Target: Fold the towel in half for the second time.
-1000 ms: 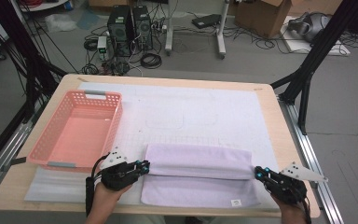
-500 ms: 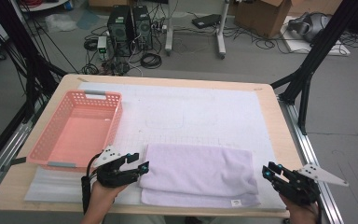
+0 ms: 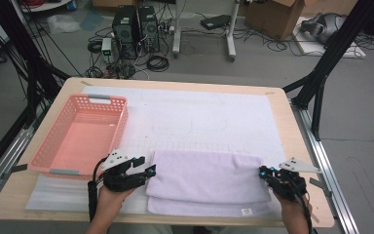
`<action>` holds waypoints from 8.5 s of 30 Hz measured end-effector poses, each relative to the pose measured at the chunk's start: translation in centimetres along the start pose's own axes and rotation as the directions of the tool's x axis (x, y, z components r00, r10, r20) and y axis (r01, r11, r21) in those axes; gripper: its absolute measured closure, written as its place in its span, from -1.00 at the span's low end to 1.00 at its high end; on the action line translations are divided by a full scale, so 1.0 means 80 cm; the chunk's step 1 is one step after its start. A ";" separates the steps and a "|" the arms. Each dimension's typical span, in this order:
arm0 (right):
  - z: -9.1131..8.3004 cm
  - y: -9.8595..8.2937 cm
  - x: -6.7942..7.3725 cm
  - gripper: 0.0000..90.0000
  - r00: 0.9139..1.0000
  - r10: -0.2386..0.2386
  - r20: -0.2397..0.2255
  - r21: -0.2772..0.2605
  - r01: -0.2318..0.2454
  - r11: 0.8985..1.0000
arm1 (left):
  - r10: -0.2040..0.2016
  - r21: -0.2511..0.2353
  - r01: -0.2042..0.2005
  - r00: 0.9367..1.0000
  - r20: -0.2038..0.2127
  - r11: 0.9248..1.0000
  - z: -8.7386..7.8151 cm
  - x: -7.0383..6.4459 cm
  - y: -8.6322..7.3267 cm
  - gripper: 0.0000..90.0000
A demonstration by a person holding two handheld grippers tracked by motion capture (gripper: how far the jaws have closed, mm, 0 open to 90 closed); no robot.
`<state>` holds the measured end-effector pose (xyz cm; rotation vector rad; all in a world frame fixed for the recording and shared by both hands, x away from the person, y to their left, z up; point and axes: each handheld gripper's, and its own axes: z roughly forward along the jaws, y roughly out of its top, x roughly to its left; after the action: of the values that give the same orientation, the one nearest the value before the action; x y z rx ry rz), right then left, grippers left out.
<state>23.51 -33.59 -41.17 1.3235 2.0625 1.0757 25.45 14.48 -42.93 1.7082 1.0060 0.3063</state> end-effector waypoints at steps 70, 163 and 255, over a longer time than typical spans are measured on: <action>0.043 -0.005 -0.053 -0.11 0.991 0.100 -0.087 0.044 -0.097 0.994 | -0.053 0.174 0.062 0.997 -0.057 0.983 0.091 0.014 0.009 -0.21; 0.018 0.014 -0.027 0.90 0.987 0.131 -0.093 -0.147 -0.144 0.979 | 0.061 0.050 -0.057 0.995 -0.084 0.997 0.030 0.007 0.017 0.81; -0.027 -0.029 -0.025 -0.56 0.998 0.011 -0.054 -0.140 -0.018 0.990 | 0.057 -0.067 -0.056 0.998 0.004 0.996 0.003 -0.005 0.002 -0.48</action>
<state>21.51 -36.72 -41.83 1.2550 1.9775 1.2506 25.44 13.98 -42.79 1.6781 0.9343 0.3675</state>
